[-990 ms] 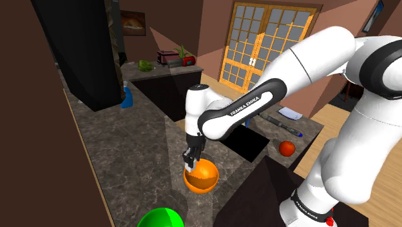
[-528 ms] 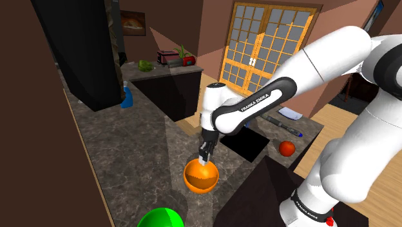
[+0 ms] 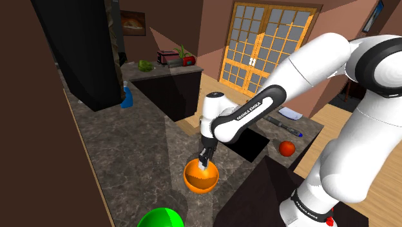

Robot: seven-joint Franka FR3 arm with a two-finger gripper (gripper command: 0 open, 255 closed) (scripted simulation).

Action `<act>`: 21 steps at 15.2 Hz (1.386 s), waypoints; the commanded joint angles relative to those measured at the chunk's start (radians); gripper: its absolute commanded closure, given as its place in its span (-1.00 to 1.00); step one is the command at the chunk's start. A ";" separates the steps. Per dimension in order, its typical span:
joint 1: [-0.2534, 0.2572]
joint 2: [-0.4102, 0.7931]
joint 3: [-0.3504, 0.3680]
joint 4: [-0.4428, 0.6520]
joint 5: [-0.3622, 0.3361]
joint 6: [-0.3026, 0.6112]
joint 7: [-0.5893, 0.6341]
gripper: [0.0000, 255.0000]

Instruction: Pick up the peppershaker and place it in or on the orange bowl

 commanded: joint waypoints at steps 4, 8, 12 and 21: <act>0.002 0.068 -0.003 -0.007 -0.022 0.074 0.015 1.00; 0.004 0.103 -0.007 -0.007 -0.035 0.109 0.023 1.00; 0.004 0.103 -0.007 -0.007 -0.035 0.109 0.023 1.00; 0.001 0.070 -0.003 -0.003 -0.023 0.072 0.014 -1.00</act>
